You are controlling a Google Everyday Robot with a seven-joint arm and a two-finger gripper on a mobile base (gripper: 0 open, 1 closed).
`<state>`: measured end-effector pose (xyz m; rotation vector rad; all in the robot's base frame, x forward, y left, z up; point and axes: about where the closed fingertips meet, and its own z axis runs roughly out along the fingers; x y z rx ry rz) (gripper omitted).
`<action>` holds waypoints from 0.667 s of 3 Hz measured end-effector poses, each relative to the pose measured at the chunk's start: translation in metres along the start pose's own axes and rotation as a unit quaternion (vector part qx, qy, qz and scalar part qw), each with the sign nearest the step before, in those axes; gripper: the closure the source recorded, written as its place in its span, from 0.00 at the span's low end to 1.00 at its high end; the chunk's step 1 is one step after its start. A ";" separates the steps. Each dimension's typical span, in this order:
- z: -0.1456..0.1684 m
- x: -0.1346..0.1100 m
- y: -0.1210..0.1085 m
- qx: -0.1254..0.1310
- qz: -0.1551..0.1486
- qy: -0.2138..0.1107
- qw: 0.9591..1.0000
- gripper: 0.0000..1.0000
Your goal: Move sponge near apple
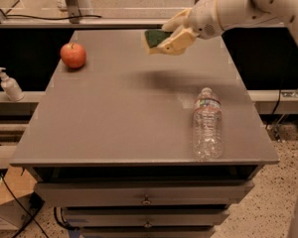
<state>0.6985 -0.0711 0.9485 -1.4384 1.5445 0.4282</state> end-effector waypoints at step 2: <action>0.098 -0.019 0.015 -0.035 0.008 -0.050 0.998 1.00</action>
Offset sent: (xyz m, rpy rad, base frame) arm 0.0341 0.1385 -0.0534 0.1361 0.0319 0.1038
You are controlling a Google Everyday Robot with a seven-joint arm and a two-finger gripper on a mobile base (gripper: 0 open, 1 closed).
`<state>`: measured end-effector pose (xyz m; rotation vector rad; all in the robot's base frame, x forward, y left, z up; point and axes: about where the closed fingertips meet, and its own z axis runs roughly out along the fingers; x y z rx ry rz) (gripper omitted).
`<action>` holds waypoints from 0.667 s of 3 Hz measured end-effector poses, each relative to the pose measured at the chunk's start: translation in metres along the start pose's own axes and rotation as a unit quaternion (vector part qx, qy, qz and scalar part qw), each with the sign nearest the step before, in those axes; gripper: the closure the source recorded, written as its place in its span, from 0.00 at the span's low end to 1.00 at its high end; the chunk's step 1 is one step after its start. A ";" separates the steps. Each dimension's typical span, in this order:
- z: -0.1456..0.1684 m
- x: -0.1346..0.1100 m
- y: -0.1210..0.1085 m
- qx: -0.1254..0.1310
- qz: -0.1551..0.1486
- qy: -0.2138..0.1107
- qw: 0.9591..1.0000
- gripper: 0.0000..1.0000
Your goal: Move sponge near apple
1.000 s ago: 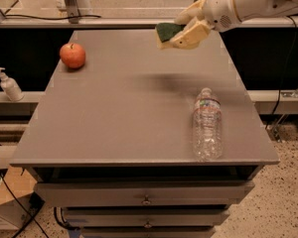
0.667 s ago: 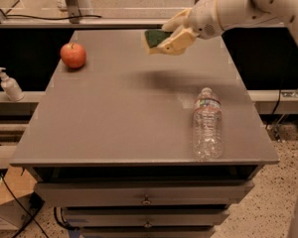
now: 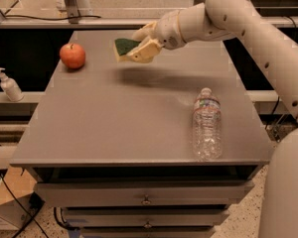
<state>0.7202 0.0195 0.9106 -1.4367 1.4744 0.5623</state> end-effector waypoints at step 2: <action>0.070 -0.019 0.016 -0.021 -0.001 -0.016 1.000 0.61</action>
Offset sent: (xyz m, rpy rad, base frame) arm 0.0043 0.1065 -0.0202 0.0388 0.0046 0.0629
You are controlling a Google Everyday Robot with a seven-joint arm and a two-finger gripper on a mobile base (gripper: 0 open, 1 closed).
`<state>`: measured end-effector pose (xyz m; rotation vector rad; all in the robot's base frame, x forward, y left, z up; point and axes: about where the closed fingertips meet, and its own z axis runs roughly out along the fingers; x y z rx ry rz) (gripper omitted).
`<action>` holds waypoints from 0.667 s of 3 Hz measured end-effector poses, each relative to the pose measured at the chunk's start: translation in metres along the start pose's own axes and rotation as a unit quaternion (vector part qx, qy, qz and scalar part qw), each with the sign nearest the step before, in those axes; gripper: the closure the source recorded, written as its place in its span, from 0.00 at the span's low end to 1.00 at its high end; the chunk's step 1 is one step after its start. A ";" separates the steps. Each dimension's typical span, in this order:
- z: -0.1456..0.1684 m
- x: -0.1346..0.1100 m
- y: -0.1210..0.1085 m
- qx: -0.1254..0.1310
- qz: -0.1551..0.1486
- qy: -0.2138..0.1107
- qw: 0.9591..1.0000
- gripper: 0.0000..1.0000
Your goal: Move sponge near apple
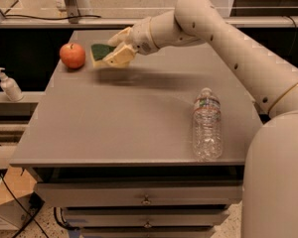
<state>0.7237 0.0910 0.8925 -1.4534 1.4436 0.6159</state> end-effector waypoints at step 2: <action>0.036 -0.003 0.010 -0.014 0.012 -0.015 1.000 0.14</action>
Offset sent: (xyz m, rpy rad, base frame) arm 0.0010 0.0440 -0.0172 0.0494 0.0381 0.0255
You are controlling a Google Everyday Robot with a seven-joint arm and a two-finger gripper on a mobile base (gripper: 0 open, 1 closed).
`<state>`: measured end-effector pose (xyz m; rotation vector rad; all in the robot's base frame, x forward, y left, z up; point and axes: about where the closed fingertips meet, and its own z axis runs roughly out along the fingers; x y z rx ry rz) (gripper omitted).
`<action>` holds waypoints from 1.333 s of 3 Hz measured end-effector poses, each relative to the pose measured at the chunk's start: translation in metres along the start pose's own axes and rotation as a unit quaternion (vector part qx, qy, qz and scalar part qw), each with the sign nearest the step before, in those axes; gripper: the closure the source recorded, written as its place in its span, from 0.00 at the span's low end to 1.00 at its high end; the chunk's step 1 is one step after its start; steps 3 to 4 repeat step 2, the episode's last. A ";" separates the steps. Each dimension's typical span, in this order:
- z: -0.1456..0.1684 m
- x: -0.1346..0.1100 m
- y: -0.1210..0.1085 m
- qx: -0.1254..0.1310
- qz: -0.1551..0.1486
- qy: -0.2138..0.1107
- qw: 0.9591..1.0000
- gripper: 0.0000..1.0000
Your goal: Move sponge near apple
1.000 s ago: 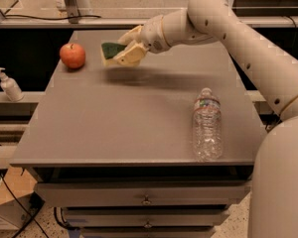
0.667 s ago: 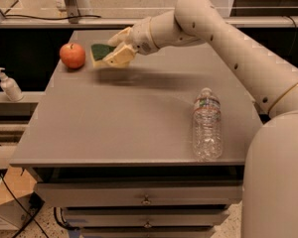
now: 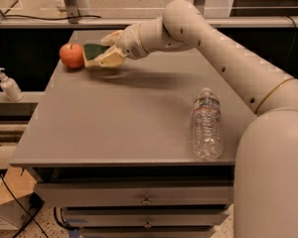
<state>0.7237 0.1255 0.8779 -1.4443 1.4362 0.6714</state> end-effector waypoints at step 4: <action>0.003 0.000 0.001 -0.002 0.000 0.000 1.000 0.00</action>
Offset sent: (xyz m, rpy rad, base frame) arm -0.0007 0.0024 -0.0010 -0.0003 0.0016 0.0040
